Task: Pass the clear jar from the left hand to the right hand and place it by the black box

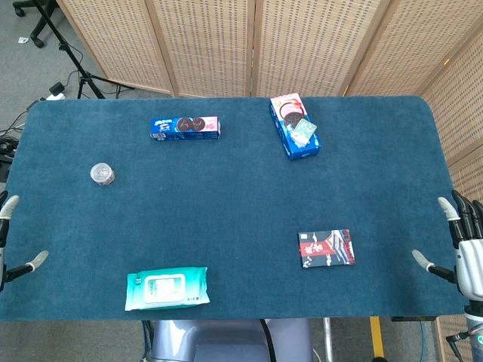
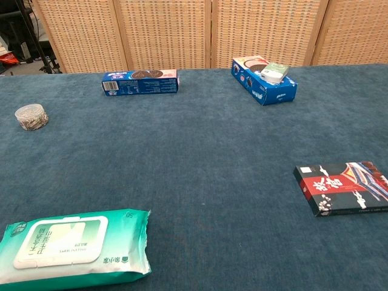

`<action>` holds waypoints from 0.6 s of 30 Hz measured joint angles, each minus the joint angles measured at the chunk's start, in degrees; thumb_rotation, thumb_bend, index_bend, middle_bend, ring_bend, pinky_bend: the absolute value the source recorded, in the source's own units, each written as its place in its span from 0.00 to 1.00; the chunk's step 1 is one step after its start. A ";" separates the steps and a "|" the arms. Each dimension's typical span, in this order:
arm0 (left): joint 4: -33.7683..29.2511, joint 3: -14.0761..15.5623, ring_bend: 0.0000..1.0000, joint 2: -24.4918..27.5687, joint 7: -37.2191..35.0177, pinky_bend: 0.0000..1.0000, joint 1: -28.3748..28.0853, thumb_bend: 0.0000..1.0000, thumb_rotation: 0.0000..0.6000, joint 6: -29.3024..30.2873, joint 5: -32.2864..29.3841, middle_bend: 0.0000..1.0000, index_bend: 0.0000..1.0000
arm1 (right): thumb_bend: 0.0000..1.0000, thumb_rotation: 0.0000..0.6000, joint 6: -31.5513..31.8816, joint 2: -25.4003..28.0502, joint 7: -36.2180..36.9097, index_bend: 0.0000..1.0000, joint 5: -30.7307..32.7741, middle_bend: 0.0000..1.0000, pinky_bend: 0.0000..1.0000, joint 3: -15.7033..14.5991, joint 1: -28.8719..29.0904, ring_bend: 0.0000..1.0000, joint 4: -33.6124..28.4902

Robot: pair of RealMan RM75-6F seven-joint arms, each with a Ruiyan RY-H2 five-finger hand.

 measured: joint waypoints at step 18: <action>0.57 -0.64 0.00 -0.24 0.60 0.00 -0.99 0.00 1.00 -2.19 -1.98 0.00 0.00 | 0.00 1.00 -0.01 0.11 0.13 0.00 0.08 0.00 0.00 0.06 -0.06 0.00 -0.02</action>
